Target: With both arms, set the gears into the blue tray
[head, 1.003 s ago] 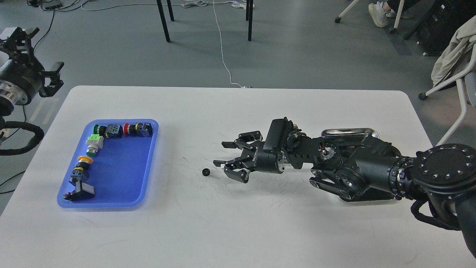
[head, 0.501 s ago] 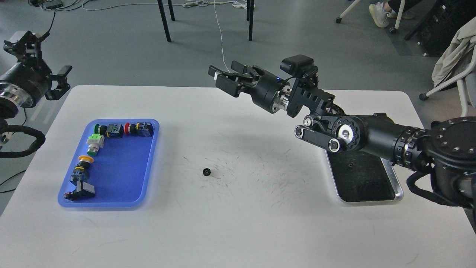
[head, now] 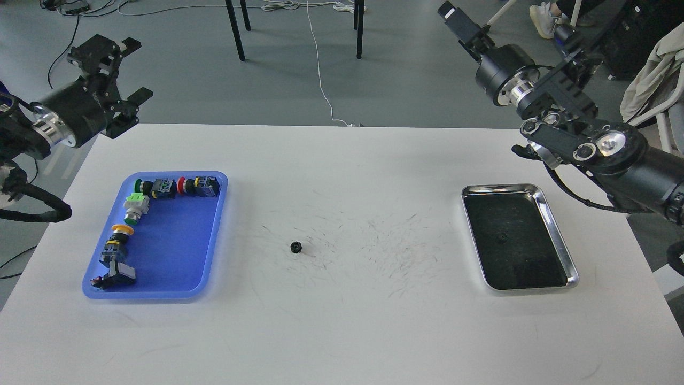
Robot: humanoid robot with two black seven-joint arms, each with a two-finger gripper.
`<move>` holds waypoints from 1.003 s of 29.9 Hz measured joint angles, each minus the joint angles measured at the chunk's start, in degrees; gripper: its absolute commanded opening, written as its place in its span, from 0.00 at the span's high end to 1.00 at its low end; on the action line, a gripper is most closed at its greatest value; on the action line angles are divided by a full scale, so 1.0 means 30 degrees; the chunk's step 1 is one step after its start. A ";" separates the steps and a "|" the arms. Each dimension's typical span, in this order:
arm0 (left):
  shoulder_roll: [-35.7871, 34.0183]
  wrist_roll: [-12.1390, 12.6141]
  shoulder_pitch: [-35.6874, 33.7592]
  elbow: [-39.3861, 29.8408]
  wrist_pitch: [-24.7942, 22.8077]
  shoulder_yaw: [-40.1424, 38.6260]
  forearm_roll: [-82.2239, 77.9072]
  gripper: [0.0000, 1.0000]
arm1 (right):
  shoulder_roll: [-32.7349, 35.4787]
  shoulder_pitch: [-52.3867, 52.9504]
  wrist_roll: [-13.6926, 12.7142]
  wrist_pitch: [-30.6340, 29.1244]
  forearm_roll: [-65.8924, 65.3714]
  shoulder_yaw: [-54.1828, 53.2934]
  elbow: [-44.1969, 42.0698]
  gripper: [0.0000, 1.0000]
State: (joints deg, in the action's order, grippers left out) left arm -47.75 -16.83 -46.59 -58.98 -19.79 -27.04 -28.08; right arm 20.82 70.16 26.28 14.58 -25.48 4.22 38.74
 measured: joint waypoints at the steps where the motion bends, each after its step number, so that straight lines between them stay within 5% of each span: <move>1: -0.0190 0.0000 0.0092 -0.0566 0.0023 0.0080 -0.0693 0.02 | 0.0274 -0.0062 -0.0001 -0.0111 0.0561 -0.0029 0.0003 0.06; 12: -0.2313 -0.0102 0.0252 -0.4267 0.0364 0.1993 -0.7786 0.01 | 0.3024 -0.1652 -0.0005 -0.0457 0.3583 -0.1218 0.1355 0.06; 19: -0.4098 -0.1908 0.0238 -0.7127 -0.0146 0.2620 -0.9561 0.02 | 0.4205 -0.3109 -0.0019 -0.0302 0.3605 -0.2501 0.2392 0.06; 22: -0.4746 -0.2604 0.0277 -0.9221 0.0572 0.2992 -1.1039 0.02 | 0.4473 -0.3447 -0.0010 -0.0274 0.3604 -0.2695 0.2513 0.06; 30: -0.5045 -0.2727 0.0160 -1.0368 0.3666 0.3253 -1.7528 0.02 | 0.4730 -0.3854 0.0000 -0.0190 0.3605 -0.2968 0.2504 0.06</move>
State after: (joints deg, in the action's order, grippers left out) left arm -62.88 -25.01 -46.11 -90.08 -8.79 -17.28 -80.66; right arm 35.01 58.60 26.28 14.01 -14.67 -4.69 46.25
